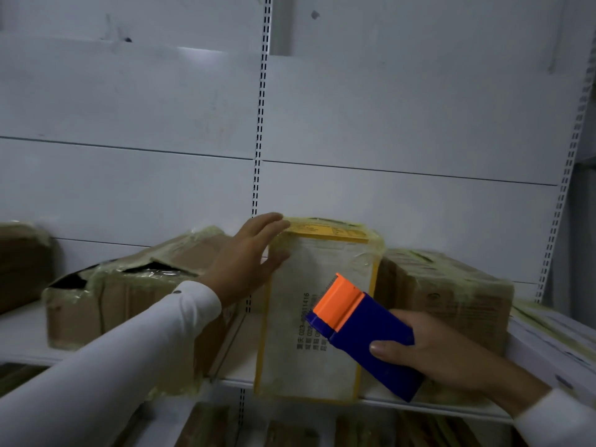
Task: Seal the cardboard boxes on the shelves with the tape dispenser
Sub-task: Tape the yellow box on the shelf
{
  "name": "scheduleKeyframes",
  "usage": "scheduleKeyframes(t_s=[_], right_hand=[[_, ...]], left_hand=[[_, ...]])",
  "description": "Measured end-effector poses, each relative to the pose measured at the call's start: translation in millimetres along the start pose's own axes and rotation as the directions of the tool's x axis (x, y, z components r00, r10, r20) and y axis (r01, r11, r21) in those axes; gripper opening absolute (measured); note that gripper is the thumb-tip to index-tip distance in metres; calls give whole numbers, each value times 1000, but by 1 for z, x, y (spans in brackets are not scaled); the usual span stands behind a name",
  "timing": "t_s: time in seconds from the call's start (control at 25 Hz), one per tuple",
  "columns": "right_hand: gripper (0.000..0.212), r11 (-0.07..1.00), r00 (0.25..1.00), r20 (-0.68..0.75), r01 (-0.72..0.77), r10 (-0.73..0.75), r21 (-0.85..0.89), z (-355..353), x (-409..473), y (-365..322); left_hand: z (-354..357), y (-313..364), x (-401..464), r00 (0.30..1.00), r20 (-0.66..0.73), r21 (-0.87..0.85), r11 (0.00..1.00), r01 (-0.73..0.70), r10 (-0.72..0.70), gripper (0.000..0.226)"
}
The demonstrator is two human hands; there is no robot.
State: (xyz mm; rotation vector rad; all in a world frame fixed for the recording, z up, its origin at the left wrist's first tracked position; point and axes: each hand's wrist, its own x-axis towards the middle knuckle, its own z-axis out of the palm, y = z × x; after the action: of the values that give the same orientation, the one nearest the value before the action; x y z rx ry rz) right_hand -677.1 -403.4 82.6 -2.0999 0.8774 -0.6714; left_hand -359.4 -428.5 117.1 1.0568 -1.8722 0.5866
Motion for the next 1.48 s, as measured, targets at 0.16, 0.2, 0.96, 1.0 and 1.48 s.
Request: scheduleKeyframes(t_s=[0.16,0.2,0.96,1.0,1.48], right_hand=[[52,999,1000,28,4,-3,-41,2,5,0],[53,998,999,35,5,-3,-61,1,5,0],[58,982,979,205,54,-16,-181,-44,-7,26],[57,980,977,213,59,-17,-189,-45,-4,26],[49,926,968,221,190,-121,-326,-123,63,-39]], left_hand=[[-9,37,-26,962,270,-270,956,111,-35,31],[-9,43,-32,916,394,-297,932,206,-77,33],[33,100,-44,802,553,-583,582,566,-227,13],[34,102,-45,807,531,-597,563,572,-258,12],[-28,33,20,891,52,-577,714,396,-452,14]])
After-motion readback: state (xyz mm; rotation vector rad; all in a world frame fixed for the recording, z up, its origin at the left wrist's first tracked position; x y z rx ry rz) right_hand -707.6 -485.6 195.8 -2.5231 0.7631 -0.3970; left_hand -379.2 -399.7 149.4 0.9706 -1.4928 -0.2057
